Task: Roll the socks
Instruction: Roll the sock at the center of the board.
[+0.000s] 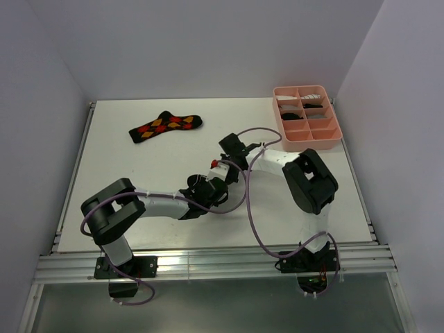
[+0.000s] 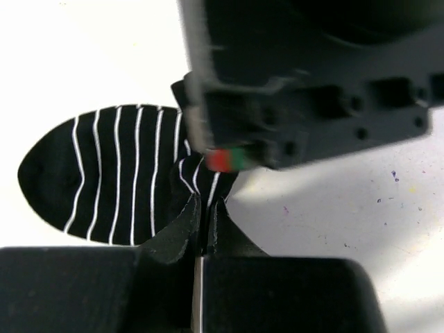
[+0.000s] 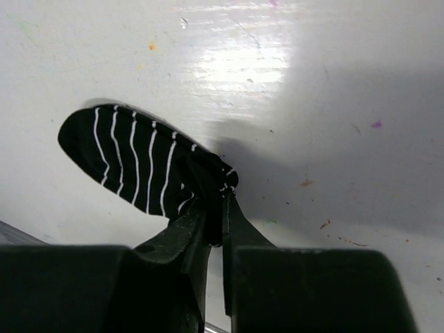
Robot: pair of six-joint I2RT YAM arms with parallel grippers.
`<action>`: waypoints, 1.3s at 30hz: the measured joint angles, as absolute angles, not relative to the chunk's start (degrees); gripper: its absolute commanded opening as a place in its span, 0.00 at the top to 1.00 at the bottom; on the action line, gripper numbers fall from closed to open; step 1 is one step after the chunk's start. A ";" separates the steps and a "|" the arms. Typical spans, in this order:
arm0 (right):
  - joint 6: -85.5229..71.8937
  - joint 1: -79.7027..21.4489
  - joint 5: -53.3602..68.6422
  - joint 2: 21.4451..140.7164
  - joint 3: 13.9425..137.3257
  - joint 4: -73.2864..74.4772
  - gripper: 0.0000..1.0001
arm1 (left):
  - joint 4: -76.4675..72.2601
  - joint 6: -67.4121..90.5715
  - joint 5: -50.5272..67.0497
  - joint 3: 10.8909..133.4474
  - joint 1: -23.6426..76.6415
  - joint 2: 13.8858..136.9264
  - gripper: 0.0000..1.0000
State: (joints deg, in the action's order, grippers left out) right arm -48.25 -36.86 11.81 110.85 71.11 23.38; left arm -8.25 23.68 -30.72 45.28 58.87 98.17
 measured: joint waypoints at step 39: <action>-55.42 -36.62 17.65 102.30 44.56 -20.18 0.40 | -29.39 57.08 24.58 27.53 28.75 93.54 0.99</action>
State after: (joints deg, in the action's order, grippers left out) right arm -55.42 -36.62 17.65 102.30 44.56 -20.18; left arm -29.39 57.08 24.58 27.53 28.75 93.54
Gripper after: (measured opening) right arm 0.618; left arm 0.043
